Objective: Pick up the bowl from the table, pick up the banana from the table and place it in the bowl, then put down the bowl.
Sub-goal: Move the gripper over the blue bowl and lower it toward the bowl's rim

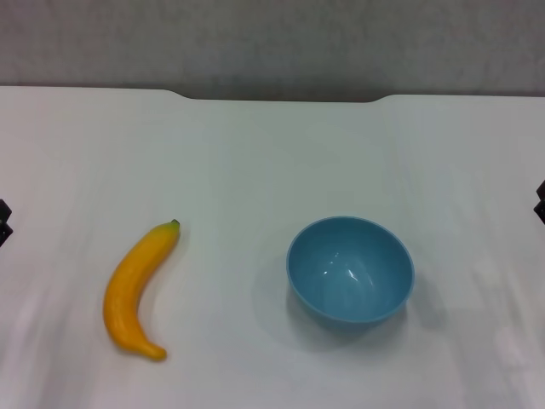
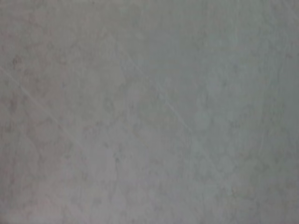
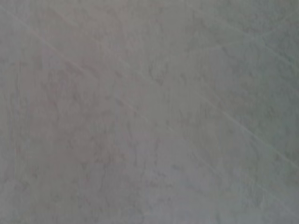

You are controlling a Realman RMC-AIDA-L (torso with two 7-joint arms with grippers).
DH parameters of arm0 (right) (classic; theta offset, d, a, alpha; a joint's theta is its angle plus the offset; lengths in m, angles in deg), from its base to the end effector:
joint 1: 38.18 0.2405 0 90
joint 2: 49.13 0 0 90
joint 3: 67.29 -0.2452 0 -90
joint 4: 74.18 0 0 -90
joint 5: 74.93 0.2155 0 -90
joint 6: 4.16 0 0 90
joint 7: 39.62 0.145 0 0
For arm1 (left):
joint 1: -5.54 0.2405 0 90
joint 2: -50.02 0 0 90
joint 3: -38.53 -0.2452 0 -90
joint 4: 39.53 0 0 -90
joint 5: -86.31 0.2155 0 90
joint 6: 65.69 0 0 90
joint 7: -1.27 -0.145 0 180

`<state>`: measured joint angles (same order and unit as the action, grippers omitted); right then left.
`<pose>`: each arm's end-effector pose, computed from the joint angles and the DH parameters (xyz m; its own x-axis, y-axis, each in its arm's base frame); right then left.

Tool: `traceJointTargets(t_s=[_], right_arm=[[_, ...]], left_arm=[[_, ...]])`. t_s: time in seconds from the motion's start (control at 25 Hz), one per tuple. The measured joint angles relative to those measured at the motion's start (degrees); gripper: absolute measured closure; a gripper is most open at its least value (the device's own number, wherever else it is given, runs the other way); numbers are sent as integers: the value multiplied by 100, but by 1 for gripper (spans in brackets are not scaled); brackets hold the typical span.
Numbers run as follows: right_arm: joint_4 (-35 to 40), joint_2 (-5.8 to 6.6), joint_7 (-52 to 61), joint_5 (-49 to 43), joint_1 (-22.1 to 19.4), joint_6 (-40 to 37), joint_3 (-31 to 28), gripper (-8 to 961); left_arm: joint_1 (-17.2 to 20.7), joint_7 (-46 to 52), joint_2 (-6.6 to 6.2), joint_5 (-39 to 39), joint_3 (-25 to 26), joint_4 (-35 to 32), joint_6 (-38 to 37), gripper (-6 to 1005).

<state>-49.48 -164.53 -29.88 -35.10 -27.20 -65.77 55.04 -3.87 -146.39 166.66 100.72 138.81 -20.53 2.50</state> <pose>0.3508 0.2915 0.0040 0.6309 0.0033 -0.7759 -0.7750 -0.0462 -0.6303 -0.3705 0.2779 0.0396 0.5881 -0.0195 0.8085 0.7974 -0.1532 -0.5837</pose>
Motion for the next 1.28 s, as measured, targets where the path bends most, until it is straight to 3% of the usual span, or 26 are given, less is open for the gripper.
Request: traceJointTargets(t_s=[1.08, 1.28], right_arm=[[11, 9, 1, 13, -28, 90, -1, 73], [510, 80, -18, -21, -106, 731, -44, 73]], left_arm=[[48, 65, -3, -10, 91, -20, 1, 97], [101, 405, -38, 47, 77, 103, -22, 98]])
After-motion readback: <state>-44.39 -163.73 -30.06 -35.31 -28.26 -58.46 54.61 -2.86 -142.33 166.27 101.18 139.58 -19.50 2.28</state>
